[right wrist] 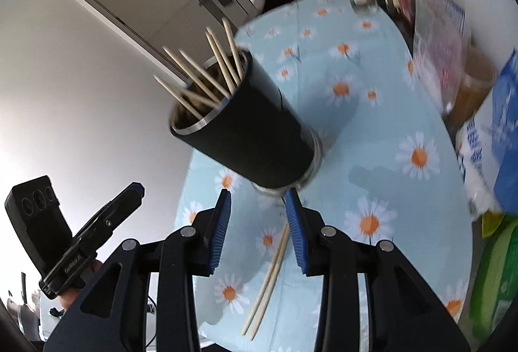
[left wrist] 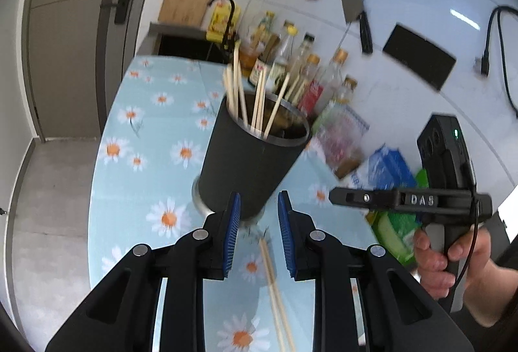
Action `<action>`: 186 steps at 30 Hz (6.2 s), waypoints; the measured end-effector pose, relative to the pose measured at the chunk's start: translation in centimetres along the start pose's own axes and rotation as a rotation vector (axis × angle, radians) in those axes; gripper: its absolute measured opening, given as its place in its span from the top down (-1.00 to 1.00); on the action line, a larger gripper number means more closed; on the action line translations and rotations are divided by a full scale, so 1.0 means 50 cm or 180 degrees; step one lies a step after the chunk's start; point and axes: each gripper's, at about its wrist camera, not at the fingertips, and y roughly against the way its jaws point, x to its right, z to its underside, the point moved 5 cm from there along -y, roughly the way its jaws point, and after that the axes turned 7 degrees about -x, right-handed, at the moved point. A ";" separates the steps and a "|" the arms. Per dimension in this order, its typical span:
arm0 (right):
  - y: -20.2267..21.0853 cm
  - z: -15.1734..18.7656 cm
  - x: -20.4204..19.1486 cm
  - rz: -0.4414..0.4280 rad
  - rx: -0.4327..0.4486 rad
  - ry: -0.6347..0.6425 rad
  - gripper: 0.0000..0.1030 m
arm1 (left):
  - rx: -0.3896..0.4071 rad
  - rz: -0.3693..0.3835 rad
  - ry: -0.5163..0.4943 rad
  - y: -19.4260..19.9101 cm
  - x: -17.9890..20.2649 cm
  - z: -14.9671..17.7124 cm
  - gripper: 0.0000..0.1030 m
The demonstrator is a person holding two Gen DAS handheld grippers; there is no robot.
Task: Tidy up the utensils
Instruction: 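Move both open grippers down to the last chopsticks beside the holder base, then close the right gripper on a chopstick while the left gripper grasps the other chopstick, then lift both held chopsticks upright and carry them over the black holder, then lower the chopsticks into the holder and open both grippers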
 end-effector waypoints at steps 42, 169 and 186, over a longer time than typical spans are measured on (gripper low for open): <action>-0.299 0.089 -0.032 0.1509 -0.1684 -0.0357 0.88 | -0.0807 0.0434 0.0266 -0.089 -0.094 0.177 0.54; 0.157 -0.222 -0.180 -0.0468 0.0927 0.1241 0.89 | 0.0833 -0.0633 0.0175 0.045 0.128 -0.219 0.92; 0.180 -0.291 -0.197 -0.0508 0.1518 0.1446 0.89 | 0.1640 -0.0558 0.0194 0.033 0.090 -0.298 0.92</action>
